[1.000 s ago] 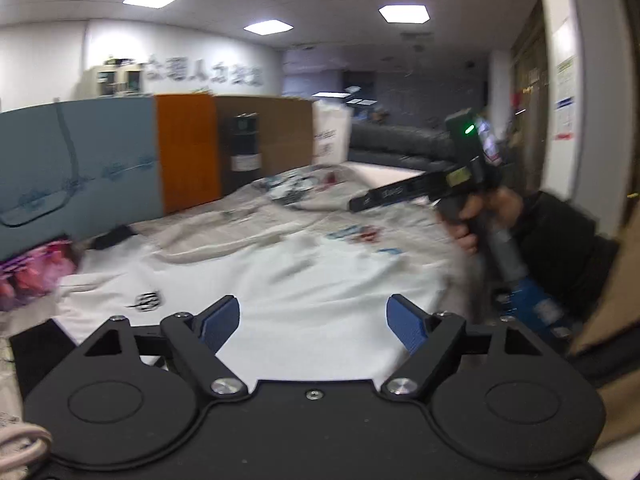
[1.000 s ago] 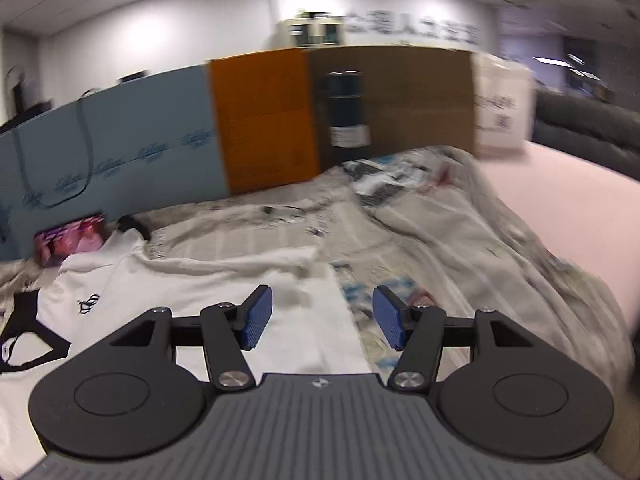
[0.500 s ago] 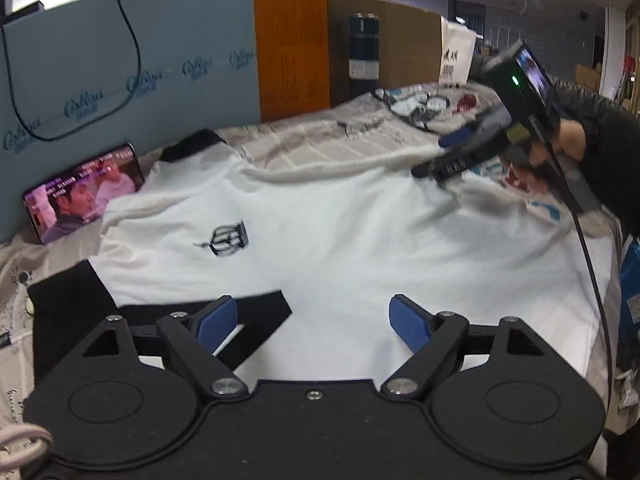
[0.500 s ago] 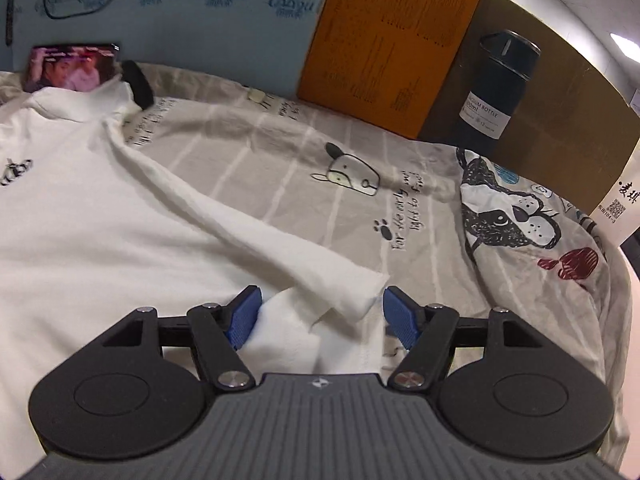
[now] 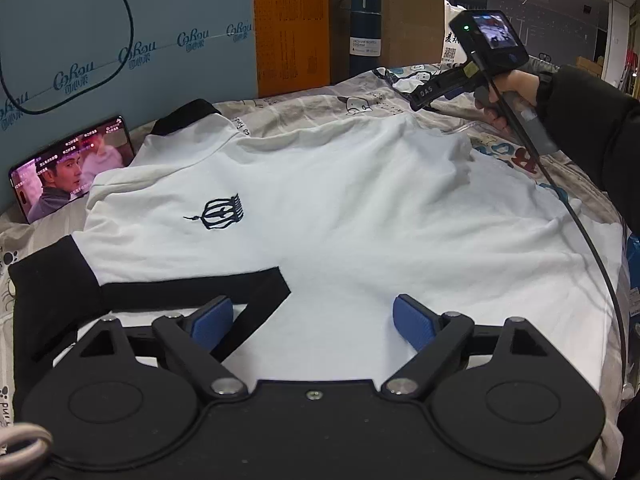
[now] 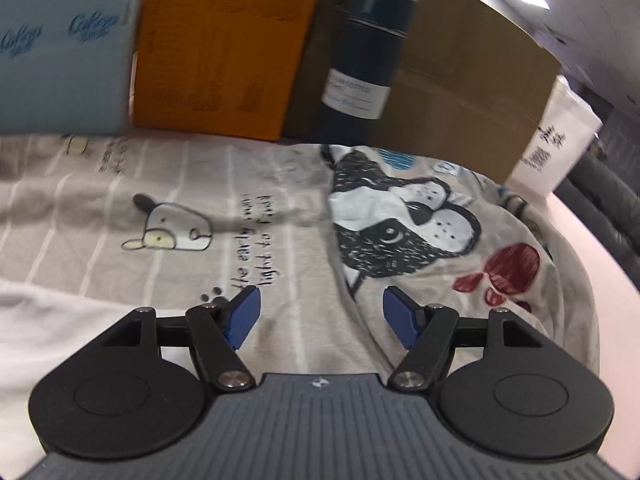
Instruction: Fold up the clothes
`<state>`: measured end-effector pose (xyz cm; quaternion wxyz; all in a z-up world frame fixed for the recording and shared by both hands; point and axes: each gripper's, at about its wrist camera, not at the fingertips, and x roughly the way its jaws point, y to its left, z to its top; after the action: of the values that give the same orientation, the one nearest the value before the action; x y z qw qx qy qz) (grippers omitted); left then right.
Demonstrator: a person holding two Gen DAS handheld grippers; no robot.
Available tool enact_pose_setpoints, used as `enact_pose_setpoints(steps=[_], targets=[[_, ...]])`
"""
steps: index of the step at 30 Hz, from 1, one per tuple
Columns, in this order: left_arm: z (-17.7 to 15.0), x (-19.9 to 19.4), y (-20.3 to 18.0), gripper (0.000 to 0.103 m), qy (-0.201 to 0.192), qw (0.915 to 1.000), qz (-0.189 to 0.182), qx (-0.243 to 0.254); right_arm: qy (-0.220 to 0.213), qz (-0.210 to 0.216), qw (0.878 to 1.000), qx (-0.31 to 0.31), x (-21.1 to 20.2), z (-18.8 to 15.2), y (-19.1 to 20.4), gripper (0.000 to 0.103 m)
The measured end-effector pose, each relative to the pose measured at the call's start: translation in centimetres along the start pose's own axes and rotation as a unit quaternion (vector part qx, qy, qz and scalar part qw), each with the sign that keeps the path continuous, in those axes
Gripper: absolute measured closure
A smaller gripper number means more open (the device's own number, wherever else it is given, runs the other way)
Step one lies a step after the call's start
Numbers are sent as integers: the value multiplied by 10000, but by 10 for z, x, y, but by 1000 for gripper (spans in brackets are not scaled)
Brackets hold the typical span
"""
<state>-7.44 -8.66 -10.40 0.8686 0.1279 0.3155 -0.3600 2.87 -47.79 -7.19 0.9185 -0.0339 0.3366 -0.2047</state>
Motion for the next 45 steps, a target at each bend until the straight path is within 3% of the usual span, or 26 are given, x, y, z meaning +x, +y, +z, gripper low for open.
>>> enact_pose_setpoints(steps=[6,12,17,21,26,37,40,43,45], targets=[[0,-4,1,15,-70,10000,-11,-32,108,1295,9890,708,-14,-7,-11,39],[-3,-6,-6,14,-58,9997,-232,97,284,1585,9868,164,-11,-16,14,38],[-5,-2,-11,10,10,9993,-308,201,309,1402,9896,88,-9,-24,19,34],[-5,-4,-9,9,-31,9994,-308,175,194,1048,9936,367,-19,-25,10,35],[-3,-10,-12,9,-141,9989,-395,202,44,1440,9859,849,-57,-33,-1,35],[-7,-16,-26,9,-129,9975,-577,385,-31,1971,9776,737,-103,-74,19,33],[-10,-15,-30,9,-81,9971,-615,441,52,1668,9836,690,-98,-81,29,33],[-11,-16,-30,9,-84,9972,-614,406,93,947,9946,425,-90,-86,34,33],[-11,-16,-30,9,-88,9974,-600,399,112,918,9942,545,-88,-88,26,30]])
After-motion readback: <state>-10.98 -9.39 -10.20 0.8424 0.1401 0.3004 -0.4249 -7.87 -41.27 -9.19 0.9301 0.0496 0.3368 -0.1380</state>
